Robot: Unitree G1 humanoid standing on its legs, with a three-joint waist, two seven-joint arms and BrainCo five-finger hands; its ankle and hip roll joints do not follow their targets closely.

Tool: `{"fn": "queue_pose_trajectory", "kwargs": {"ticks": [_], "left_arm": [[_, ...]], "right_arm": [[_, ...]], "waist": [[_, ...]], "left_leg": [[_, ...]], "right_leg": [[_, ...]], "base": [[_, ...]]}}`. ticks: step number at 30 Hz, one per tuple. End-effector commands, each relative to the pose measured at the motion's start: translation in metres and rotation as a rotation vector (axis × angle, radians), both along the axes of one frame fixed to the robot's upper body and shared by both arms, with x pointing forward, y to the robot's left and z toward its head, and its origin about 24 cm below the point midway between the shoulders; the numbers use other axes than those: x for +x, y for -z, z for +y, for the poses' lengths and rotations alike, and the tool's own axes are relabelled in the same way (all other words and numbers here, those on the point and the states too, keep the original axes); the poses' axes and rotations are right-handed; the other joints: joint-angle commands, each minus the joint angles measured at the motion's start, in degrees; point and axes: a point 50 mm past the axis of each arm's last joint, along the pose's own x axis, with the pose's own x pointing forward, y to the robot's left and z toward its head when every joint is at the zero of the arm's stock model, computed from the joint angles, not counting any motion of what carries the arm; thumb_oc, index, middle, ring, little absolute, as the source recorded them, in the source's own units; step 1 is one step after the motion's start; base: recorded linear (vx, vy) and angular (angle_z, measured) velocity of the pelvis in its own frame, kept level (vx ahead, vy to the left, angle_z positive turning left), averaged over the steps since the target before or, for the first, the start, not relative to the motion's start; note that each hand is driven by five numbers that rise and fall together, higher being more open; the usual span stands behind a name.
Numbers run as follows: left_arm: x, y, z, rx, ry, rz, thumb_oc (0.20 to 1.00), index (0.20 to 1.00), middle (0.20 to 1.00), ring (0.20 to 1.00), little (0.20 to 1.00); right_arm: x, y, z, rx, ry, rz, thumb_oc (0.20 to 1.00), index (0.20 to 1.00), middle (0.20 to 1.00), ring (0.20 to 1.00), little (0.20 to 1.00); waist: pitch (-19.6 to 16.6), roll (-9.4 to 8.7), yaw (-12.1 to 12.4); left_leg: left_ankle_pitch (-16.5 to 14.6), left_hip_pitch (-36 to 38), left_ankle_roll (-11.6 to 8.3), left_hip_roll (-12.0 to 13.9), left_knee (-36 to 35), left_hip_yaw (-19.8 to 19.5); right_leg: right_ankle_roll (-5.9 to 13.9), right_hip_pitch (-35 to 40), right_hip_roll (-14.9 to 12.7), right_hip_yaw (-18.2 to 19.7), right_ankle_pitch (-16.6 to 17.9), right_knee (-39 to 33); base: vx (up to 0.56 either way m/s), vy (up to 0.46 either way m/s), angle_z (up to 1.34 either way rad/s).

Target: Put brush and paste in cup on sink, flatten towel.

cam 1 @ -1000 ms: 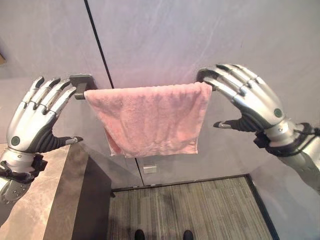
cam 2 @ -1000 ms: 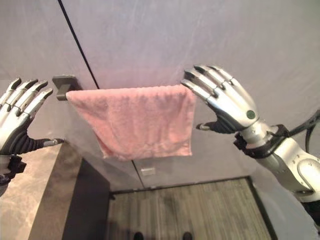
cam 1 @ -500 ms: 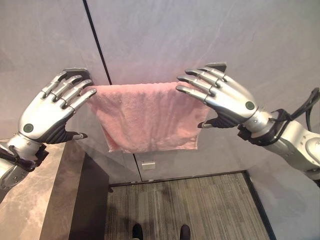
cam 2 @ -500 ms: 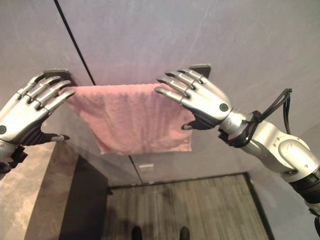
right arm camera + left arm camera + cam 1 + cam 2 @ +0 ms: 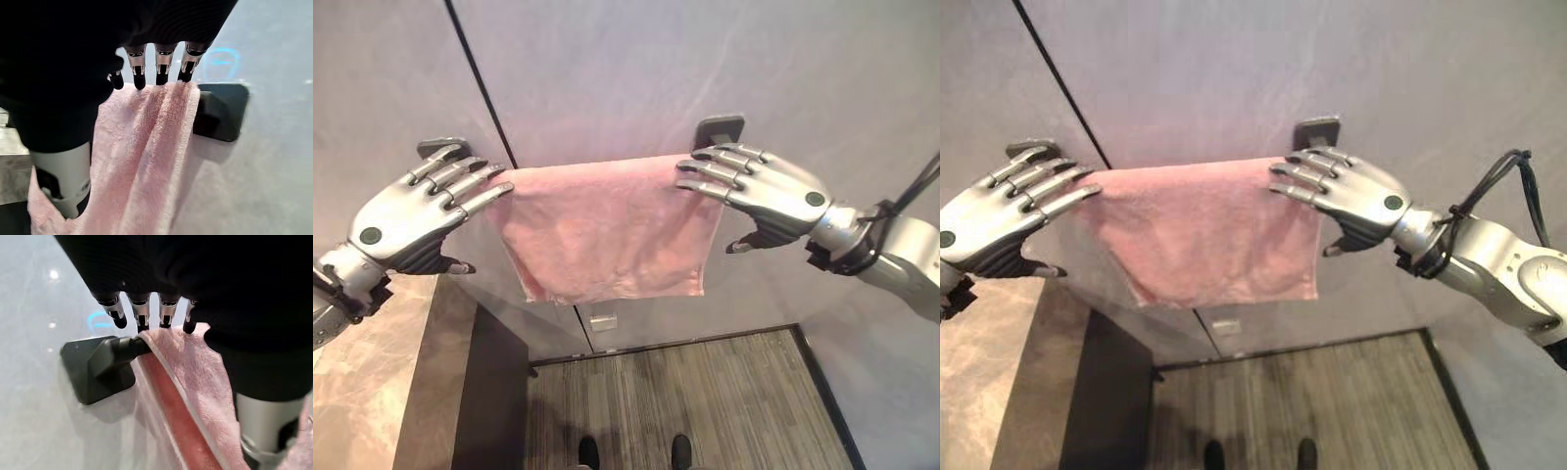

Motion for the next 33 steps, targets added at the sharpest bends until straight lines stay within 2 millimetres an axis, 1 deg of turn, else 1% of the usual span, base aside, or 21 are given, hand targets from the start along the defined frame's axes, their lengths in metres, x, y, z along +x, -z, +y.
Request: {"fn": "queue_pose_trajectory", "kwargs": {"ticks": [1, 4, 9, 12, 13, 15, 17, 19, 20, 21, 22, 23, 24, 26, 27, 28, 29, 30, 31, 32, 33], "left_arm": [[0.000, 0.024, 0.030, -0.029, -0.167, 0.162, 1.000, 1.000, 1.000, 1.000, 1.000], [-0.002, 0.027, 0.037, -0.064, -0.207, 0.178, 1.000, 1.000, 1.000, 1.000, 1.000], [-0.001, 0.029, 0.037, -0.094, -0.208, 0.176, 1.000, 1.000, 1.000, 1.000, 1.000], [0.002, 0.032, 0.029, -0.136, -0.172, 0.167, 1.000, 1.000, 1.000, 1.000, 1.000], [0.002, 0.032, 0.029, -0.136, -0.172, 0.166, 1.000, 1.000, 1.000, 1.000, 1.000], [0.003, 0.033, 0.025, -0.209, -0.148, 0.118, 1.000, 1.000, 1.000, 1.000, 1.000], [0.008, 0.039, 0.017, -0.372, -0.099, 0.071, 1.000, 1.000, 1.000, 1.000, 1.000], [0.011, 0.045, 0.009, -0.687, -0.034, -0.009, 1.000, 1.000, 1.000, 1.000, 1.000], [0.013, 0.044, 0.004, -0.806, 0.006, -0.050, 1.000, 1.000, 1.000, 1.000, 1.000], [0.023, 0.038, -0.010, -0.998, 0.096, -0.127, 1.000, 1.000, 1.000, 1.000, 1.000], [0.033, 0.035, -0.020, -1.146, 0.160, -0.171, 1.000, 1.000, 1.000, 1.000, 1.000], [0.033, 0.034, -0.021, -1.146, 0.162, -0.172, 1.000, 1.000, 1.000, 1.000, 1.000], [0.034, 0.029, -0.029, -1.237, 0.229, -0.196, 1.000, 1.000, 1.000, 1.000, 1.000], [0.036, 0.024, -0.036, -1.382, 0.302, -0.249, 1.000, 1.000, 1.000, 1.000, 1.000], [0.029, 0.024, -0.041, -1.538, 0.387, -0.259, 1.000, 1.000, 1.000, 1.000, 1.000], [0.029, 0.025, -0.041, -1.540, 0.387, -0.254, 1.000, 1.000, 1.000, 1.000, 1.000], [0.025, 0.030, -0.040, -1.587, 0.389, -0.242, 1.000, 1.000, 1.000, 1.000, 1.000], [0.016, 0.045, -0.036, -1.694, 0.373, -0.210, 1.000, 1.000, 1.000, 1.000, 1.000], [0.014, 0.046, -0.036, -1.696, 0.370, -0.202, 1.000, 1.000, 1.000, 1.000, 1.000], [0.001, 0.067, -0.027, -1.753, 0.286, -0.160, 1.000, 1.000, 1.000, 1.000, 1.000], [0.000, 0.068, -0.027, -1.754, 0.281, -0.154, 1.000, 1.000, 1.000, 1.000, 1.000]], "right_arm": [[0.009, 0.026, -0.025, -0.113, 0.143, 0.129, 1.000, 1.000, 1.000, 1.000, 1.000], [0.010, 0.029, -0.029, -0.112, 0.169, 0.141, 1.000, 1.000, 1.000, 1.000, 1.000], [0.010, 0.032, -0.028, -0.088, 0.167, 0.150, 1.000, 1.000, 1.000, 1.000, 1.000], [0.010, 0.032, -0.018, -0.014, 0.124, 0.137, 1.000, 1.000, 1.000, 1.000, 1.000], [0.010, 0.032, -0.019, -0.013, 0.125, 0.136, 1.000, 1.000, 1.000, 1.000, 1.000], [0.008, 0.027, -0.009, 0.075, 0.071, 0.093, 1.000, 1.000, 1.000, 1.000, 1.000], [0.004, 0.022, 0.000, 0.255, 0.002, 0.074, 1.000, 1.000, 1.000, 1.000, 1.000], [0.002, 0.020, 0.008, 0.510, -0.056, 0.082, 1.000, 1.000, 1.000, 1.000, 1.000], [0.003, 0.021, 0.009, 0.640, -0.073, 0.100, 1.000, 1.000, 1.000, 1.000, 1.000], [0.008, 0.015, 0.022, 0.856, -0.141, 0.105, 1.000, 1.000, 1.000, 1.000, 1.000], [0.012, 0.011, 0.028, 1.011, -0.177, 0.097, 1.000, 1.000, 1.000, 1.000, 1.000], [0.012, 0.010, 0.028, 1.011, -0.177, 0.094, 1.000, 1.000, 1.000, 1.000, 1.000], [0.012, 0.008, 0.029, 1.086, -0.193, 0.093, 1.000, 1.000, 1.000, 1.000, 1.000], [0.009, 0.005, 0.029, 1.212, -0.221, 0.064, 1.000, 1.000, 1.000, 1.000, 1.000], [0.002, 0.006, 0.021, 1.305, -0.218, 0.019, 1.000, 1.000, 1.000, 1.000, 1.000], [0.001, 0.007, 0.021, 1.305, -0.215, 0.020, 1.000, 1.000, 1.000, 1.000, 1.000], [-0.002, 0.012, 0.016, 1.339, -0.199, 0.020, 1.000, 1.000, 1.000, 1.000, 1.000], [-0.010, 0.029, 0.003, 1.441, -0.153, 0.056, 1.000, 1.000, 1.000, 1.000, 1.000], [-0.012, 0.030, 0.003, 1.442, -0.149, 0.062, 1.000, 1.000, 1.000, 1.000, 1.000], [-0.020, 0.056, -0.010, 1.537, -0.082, 0.163, 1.000, 1.000, 1.000, 1.000, 1.000], [-0.022, 0.057, -0.011, 1.537, -0.079, 0.170, 1.000, 1.000, 1.000, 1.000, 1.000]], "waist": [[-1.8, -1.63, 0.1], [-1.7, -1.58, 0.1], [-1.8, -1.70, 0.1], [-1.8, -1.69, 0.0], [-1.8, -1.69, 0.0], [-1.8, -1.67, -0.1], [-1.8, -1.72, 0.1], [-2.1, -1.81, 0.0], [-2.2, -1.93, 0.2], [-2.6, -1.98, 0.2], [-2.9, -2.01, 0.1], [-2.9, -2.05, 0.1], [-3.0, -2.10, 0.1], [-3.5, -2.01, -0.2], [-3.6, -1.93, -0.6], [-3.7, -1.91, -0.5], [-3.8, -1.84, -0.7], [-3.5, -1.65, -1.1], [-3.7, -1.64, -1.1], [-3.3, -1.43, -1.4], [-3.6, -1.43, -1.4]], "left_leg": [[-0.9, 0.3, -3.17, 3.0, 0.3, -1.4], [-0.8, 0.5, -3.26, 3.1, 0.3, -1.2], [-0.9, 0.6, -3.36, 3.3, 0.3, -1.2], [-1.1, 0.9, -3.34, 3.5, 0.3, -1.2], [-1.1, 0.9, -3.35, 3.5, 0.3, -1.2], [-1.0, 1.0, -3.30, 3.6, 0.3, -1.3], [-1.1, 1.4, -3.19, 3.7, 0.3, -1.5], [-1.4, 1.9, -3.00, 3.7, 0.3, -1.5], [-1.2, 1.9, -2.86, 3.8, 0.3, -1.7], [-1.5, 2.4, -2.71, 3.9, 0.3, -1.9], [-1.6, 2.9, -2.57, 4.0, 0.3, -2.0], [-1.3, 2.6, -2.55, 4.0, 0.3, -2.0], [-1.3, 2.9, -2.49, 4.0, 0.3, -2.1], [-1.3, 3.1, -2.57, 4.2, 0.3, -2.1], [-1.3, 3.4, -2.64, 4.3, 0.3, -2.0], [-1.3, 3.4, -2.65, 4.3, 0.3, -2.1], [-1.3, 3.6, -2.68, 4.4, 0.3, -2.1], [-1.2, 3.7, -2.64, 4.5, 0.3, -2.1], [-1.2, 3.8, -2.65, 4.6, 0.3, -2.1], [-1.0, 3.9, -2.57, 4.7, 0.3, -2.0], [-1.0, 4.0, -2.58, 4.7, 0.3, -2.0]], "right_leg": [[6.06, 1.3, -5.8, -1.4, 0.2, 0.0], [6.05, 1.4, -5.8, -1.3, 0.1, 0.0], [6.02, 1.6, -5.7, -1.5, -0.1, 0.0], [5.89, 1.9, -5.5, -1.5, -0.4, 0.0], [5.89, 1.9, -5.5, -1.5, -0.4, 0.0], [5.82, 2.0, -5.4, -1.5, -0.5, 0.0], [5.65, 2.5, -5.3, -1.6, -0.8, 0.0], [5.42, 3.1, -5.2, -1.6, -1.3, 0.0], [5.18, 3.2, -5.2, -1.5, -1.2, 0.0], [4.79, 3.8, -5.1, -1.5, -1.7, 0.0], [4.40, 4.4, -5.0, -1.5, -1.9, 0.0], [4.33, 4.1, -5.0, -1.4, -1.7, 0.0], [4.15, 4.4, -4.8, -1.5, -1.8, 0.0], [3.82, 4.8, -4.6, -1.5, -2.0, 0.0], [3.55, 5.2, -4.4, -1.5, -2.3, 0.0], [3.53, 5.3, -4.4, -1.6, -2.3, 0.0], [3.45, 5.5, -4.3, -1.6, -2.4, 0.0], [3.22, 5.7, -4.2, -1.7, -2.4, 0.0], [3.21, 5.8, -4.2, -1.7, -2.5, 0.0], [3.06, 5.9, -4.2, -1.7, -2.5, 0.0], [3.06, 6.0, -4.2, -1.7, -2.5, 0.0]], "base": [[0.03, 0.000, -0.05], [0.01, -0.005, -0.08], [0.00, -0.006, -0.05], [0.00, 0.000, 0.00], [0.00, 0.000, 0.00], [0.00, 0.000, 0.00], [0.00, 0.000, 0.00], [-0.01, -0.016, 0.01], [-0.04, -0.052, 0.00], [-0.06, -0.066, -0.02], [-0.06, -0.053, 0.00], [-0.06, -0.040, 0.06], [-0.04, -0.030, 0.08], [-0.03, -0.040, 0.03], [0.00, 0.000, 0.00], [-0.02, -0.030, 0.06], [-0.02, -0.028, 0.06], [-0.02, -0.028, 0.06], [0.00, 0.000, 0.00], [-0.01, -0.010, 0.03], [-0.03, -0.020, 0.04]]}}
